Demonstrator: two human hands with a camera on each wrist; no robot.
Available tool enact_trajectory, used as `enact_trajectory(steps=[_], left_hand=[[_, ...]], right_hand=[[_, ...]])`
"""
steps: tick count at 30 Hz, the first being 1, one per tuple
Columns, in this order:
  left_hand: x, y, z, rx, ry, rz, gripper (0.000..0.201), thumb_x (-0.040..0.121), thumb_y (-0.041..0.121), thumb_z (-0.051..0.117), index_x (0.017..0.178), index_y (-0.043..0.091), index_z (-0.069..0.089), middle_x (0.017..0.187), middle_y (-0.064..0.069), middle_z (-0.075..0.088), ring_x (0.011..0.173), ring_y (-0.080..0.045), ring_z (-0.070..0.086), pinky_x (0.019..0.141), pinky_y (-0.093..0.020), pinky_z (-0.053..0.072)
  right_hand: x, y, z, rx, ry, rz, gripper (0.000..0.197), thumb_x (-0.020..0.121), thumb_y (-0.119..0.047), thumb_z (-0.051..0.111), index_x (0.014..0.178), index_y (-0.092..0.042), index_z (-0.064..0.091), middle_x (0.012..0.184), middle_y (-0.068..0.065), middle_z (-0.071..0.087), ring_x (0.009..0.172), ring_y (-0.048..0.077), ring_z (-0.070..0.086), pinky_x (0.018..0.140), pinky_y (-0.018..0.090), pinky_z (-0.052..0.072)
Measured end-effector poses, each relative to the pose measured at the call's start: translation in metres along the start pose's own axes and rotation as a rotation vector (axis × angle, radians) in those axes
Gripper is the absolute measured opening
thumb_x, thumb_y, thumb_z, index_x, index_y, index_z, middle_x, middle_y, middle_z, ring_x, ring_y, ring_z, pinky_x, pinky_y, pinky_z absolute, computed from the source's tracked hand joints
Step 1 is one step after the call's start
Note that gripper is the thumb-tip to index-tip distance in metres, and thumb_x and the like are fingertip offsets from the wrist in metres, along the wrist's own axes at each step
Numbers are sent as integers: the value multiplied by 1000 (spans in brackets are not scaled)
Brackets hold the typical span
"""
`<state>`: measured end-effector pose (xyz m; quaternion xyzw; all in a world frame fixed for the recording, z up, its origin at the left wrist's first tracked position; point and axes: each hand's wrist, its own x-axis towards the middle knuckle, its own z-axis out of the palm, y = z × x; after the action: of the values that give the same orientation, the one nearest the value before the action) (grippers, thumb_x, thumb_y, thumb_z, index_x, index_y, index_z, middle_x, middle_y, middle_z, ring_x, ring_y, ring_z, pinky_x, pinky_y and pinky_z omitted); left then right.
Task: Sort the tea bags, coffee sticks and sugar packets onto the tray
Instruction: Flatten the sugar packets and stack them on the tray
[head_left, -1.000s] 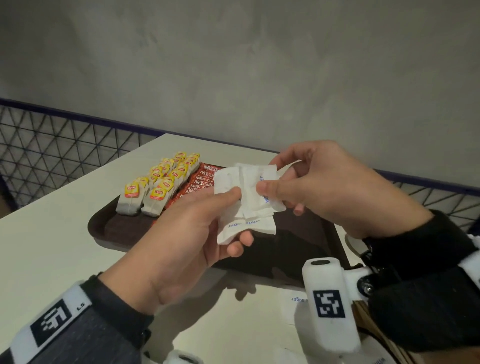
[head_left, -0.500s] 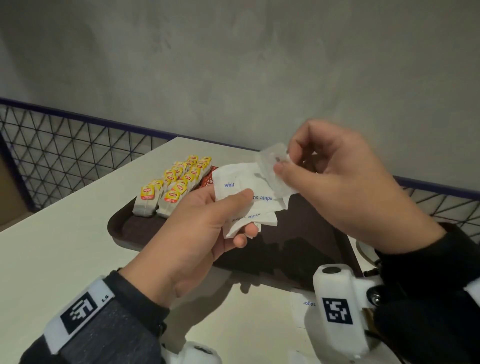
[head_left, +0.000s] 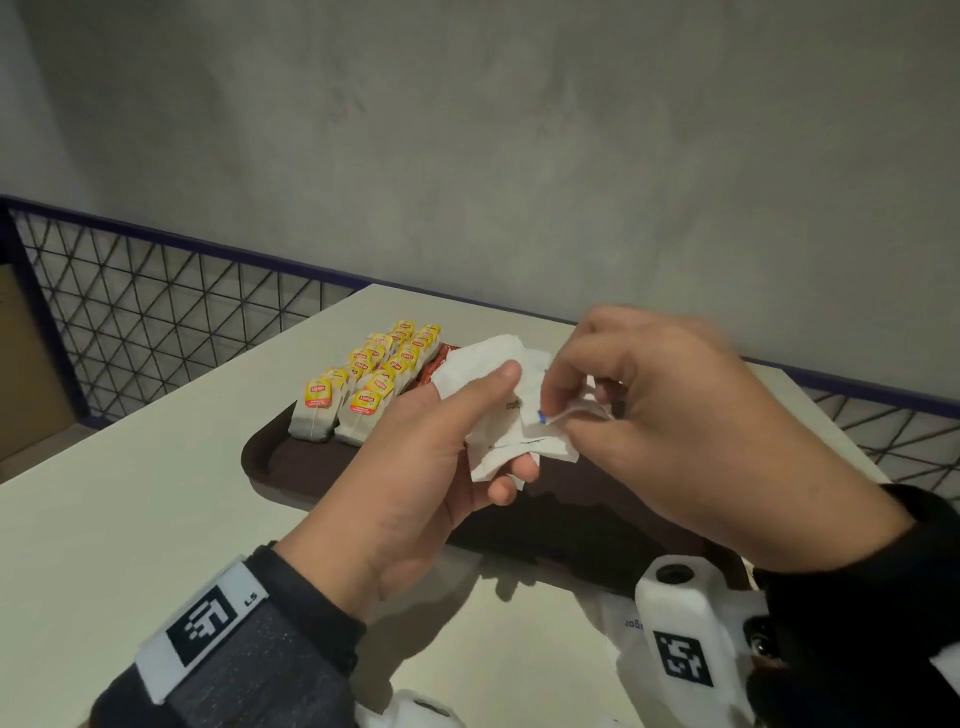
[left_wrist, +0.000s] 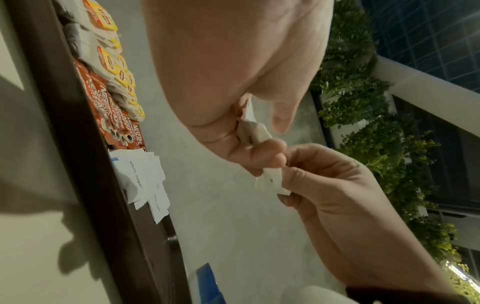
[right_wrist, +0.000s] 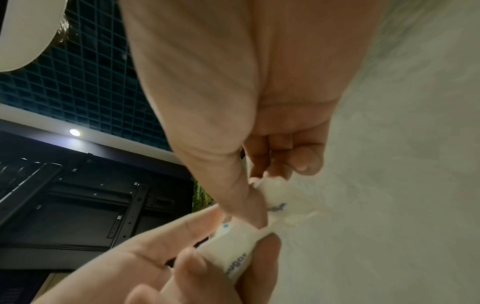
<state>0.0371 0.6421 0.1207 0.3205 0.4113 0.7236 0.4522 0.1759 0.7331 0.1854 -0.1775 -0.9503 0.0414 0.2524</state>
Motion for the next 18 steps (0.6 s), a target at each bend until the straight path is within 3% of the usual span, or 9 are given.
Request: enact_trajectory(steps=[6,8,10,13,15,18], left_hand=[[4,-4,-6,25,63,26,21,94,5,66,115,10,70,84,-4,71,53,-11,51,41,-18,38],[3,-2,-7,1,59,33,23,94,6,67,117,10,70,86,-5,72,54,-11,50,41,-18,38],[2,-1,-6,0,28,47,26,94,8,67,120,10,70,90,-6,72,55,-11,50,42,-18,39],[1,-2,-4,9,14,48,27,94,10,66,121,10,70,92,-7,73,56,-12,50,43,-18,39],[1,-2,-4,-12,20,15,24,98,12,62,120,11,70,93,-9,74,57,-14,52,43,-19,41],[2,1,-5,-53,52,-29,20,100,14,54,114,10,68,92,-11,75,56,-17,54,44,-21,40]], right_hand=[[-3,-2,-6,216,-57,102,18,81,-23,73,94,-36,75,89,-16,63,78,-2,56,66,11,41],[-2,3,-6,264,42,211,29,79,-41,70,108,-42,66,98,-17,62,87,0,58,71,15,43],[0,8,-2,331,67,311,42,77,-51,72,117,-43,61,101,-14,63,89,5,63,76,27,52],[2,10,3,511,-11,330,41,82,-34,81,118,-37,61,79,-5,66,73,19,70,74,50,59],[1,12,3,492,6,305,38,85,-26,80,116,-36,61,72,-1,65,69,24,69,71,52,58],[2,14,-2,467,31,317,33,84,-26,79,111,-37,64,84,7,70,74,28,67,70,51,57]])
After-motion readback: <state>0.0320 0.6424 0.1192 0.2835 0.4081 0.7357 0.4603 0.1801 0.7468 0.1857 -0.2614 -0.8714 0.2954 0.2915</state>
